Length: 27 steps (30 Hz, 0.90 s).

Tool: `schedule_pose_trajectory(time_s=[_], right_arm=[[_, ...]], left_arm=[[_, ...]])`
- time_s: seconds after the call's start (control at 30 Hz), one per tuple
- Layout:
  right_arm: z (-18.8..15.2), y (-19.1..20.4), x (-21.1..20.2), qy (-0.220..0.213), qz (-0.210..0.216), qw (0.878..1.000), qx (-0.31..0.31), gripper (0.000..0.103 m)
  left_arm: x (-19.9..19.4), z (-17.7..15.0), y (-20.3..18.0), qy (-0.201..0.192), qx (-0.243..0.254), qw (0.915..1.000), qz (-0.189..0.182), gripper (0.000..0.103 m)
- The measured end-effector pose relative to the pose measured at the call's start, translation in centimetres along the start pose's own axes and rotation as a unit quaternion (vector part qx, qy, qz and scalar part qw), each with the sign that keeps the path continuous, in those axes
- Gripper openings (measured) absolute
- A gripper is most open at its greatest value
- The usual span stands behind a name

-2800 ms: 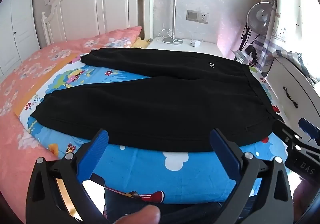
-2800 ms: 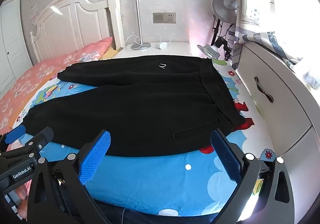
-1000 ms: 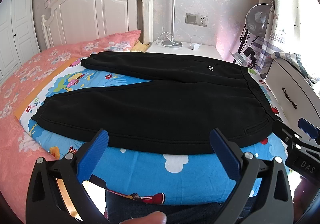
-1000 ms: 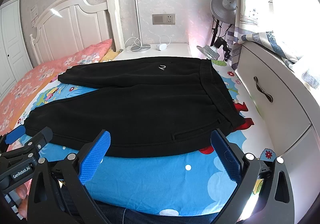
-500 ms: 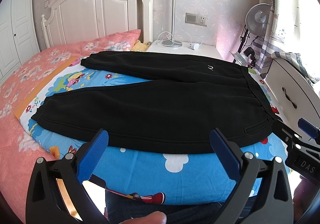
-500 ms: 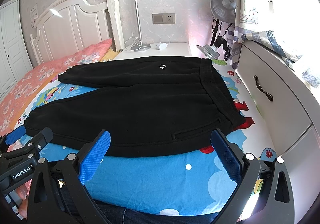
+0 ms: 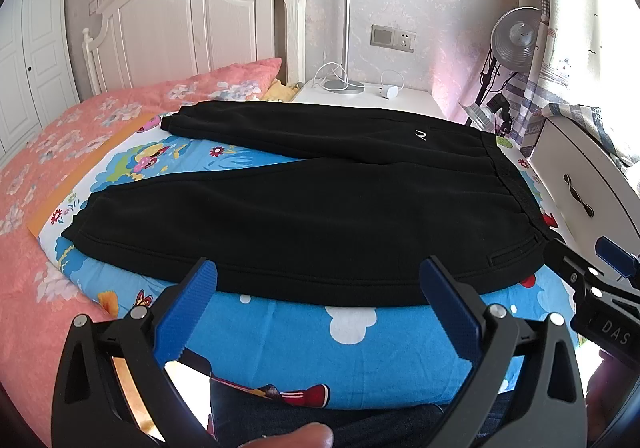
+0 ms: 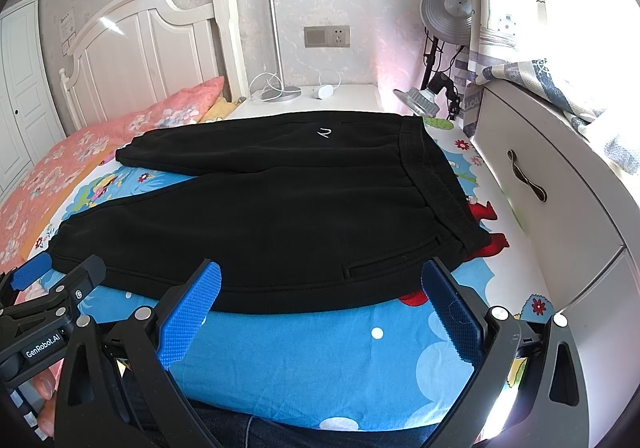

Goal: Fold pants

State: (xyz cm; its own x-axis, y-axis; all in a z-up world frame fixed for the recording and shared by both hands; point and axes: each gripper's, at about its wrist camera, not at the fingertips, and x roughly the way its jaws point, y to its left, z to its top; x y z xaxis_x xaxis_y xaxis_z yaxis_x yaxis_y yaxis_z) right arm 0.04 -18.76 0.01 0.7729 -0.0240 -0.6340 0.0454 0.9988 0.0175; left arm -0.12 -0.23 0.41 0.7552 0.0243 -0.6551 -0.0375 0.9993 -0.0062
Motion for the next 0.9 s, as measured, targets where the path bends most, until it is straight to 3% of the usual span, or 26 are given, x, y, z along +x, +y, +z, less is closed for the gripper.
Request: schedule_pose_trajectory(time_s=[0.2, 0.3, 0.47, 0.63, 0.73, 0.9], right_arm=[[-0.4, 0.0, 0.4, 0.015, 0.017, 1.0, 0.007, 0.098], [-1.4, 0.3, 2.0, 0.048, 0.035, 0.998, 0.007, 0.098], [-0.7, -0.7, 4.7, 0.072, 0.086, 0.993, 0.025, 0.098], [7.4, -5.9, 12.2, 0.087, 0.054, 0.991, 0.081, 0.098], [13.8, -7.2, 19.4, 0.116, 0.01, 0.993, -0.036, 0.098], [20.6, -9.6, 30.6, 0.192, -0.026, 0.965, -0.175, 0.097]], left_arm=[[0.0, 0.0, 0.0, 0.001, -0.001, 1.0, -0.002, 0.101], [0.3, -0.1, 0.0, 0.01, -0.004, 0.9999, -0.012, 0.101], [1.8, -0.5, 0.5, 0.024, -0.02, 0.9983, -0.049, 0.101], [4.8, 0.1, 1.4, 0.03, -0.044, 0.9964, -0.065, 0.101], [7.1, 0.5, 1.3, 0.049, -0.049, 0.9947, -0.076, 0.101], [10.3, 1.8, 2.2, 0.062, -0.052, 0.9937, -0.077, 0.101]])
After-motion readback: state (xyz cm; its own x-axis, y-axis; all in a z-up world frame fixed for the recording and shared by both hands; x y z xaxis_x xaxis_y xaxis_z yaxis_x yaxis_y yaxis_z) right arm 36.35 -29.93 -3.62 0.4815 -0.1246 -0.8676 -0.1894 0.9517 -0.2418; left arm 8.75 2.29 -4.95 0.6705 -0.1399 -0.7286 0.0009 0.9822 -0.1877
